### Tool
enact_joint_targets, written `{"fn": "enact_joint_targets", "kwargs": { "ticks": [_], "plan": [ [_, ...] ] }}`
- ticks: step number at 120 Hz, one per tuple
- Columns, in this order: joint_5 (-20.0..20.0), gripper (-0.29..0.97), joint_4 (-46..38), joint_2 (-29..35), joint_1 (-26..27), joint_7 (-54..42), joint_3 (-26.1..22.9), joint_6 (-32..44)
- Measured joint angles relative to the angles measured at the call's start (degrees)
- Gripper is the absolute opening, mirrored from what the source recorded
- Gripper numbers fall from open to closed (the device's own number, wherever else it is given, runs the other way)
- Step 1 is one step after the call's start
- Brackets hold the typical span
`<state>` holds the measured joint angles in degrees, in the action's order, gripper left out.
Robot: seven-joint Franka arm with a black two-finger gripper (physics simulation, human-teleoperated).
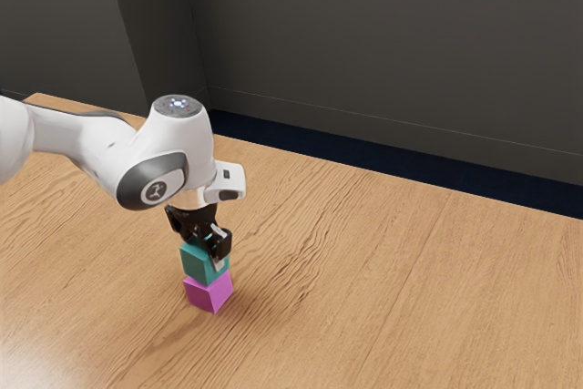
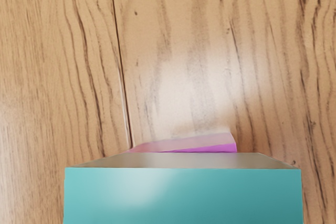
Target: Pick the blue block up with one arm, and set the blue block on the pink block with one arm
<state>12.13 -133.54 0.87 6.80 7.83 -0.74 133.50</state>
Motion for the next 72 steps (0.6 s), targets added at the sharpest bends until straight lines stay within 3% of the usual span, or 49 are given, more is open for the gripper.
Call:
{"fn": "enact_joint_targets", "kwargs": {
  "ticks": [72],
  "plan": [
    [0.0, 0.22, -1.0, 0.3, -0.5, 1.0, 0.1, 0.7]
  ]
}}
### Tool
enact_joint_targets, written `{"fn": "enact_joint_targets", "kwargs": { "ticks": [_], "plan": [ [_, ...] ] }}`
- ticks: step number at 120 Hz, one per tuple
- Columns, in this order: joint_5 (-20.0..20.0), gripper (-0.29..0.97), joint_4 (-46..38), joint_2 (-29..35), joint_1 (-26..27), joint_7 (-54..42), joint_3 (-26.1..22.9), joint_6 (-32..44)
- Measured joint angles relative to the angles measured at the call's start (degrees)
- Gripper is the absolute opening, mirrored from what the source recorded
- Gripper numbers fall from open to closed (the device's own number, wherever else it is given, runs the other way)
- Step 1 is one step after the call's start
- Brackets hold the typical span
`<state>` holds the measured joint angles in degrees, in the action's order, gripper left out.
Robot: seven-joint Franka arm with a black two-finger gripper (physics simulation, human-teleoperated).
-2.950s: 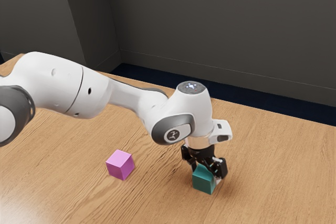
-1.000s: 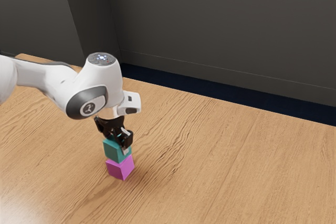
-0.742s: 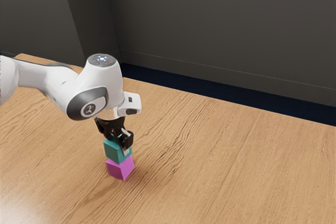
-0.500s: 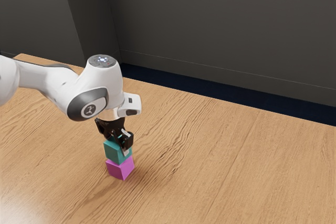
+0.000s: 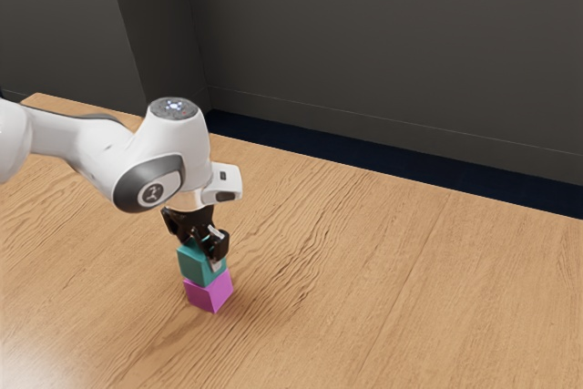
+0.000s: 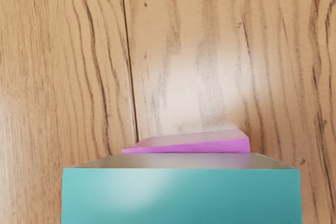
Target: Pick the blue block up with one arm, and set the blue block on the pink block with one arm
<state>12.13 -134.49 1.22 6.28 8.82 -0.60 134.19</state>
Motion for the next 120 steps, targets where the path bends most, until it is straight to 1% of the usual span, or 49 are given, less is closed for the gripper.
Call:
{"fn": "enact_joint_targets", "kwargs": {
  "ticks": [3, 13, 19, 40, 70, 93, 120],
  "plan": [
    [0.0, 0.24, 0.0, -0.1, 0.0, 0.1, 0.0, 0.1],
    [-0.5, 0.38, 0.1, -0.2, 0.0, 0.0, -0.1, 0.3],
    [-0.9, 0.44, 0.1, -0.3, 0.1, -0.3, 0.0, 0.4],
    [-1.5, 0.56, 0.1, -0.2, 0.3, -1.1, 0.0, 0.5],
    [-1.5, 0.63, 1.1, 1.5, 0.9, -2.0, 0.6, 0.3],
    [-1.1, 0.65, 2.7, 2.3, 0.2, -2.7, 0.9, -0.2],
    [-1.0, 0.65, 3.2, 2.5, 0.8, -3.3, 0.9, -0.8]
  ]
}}
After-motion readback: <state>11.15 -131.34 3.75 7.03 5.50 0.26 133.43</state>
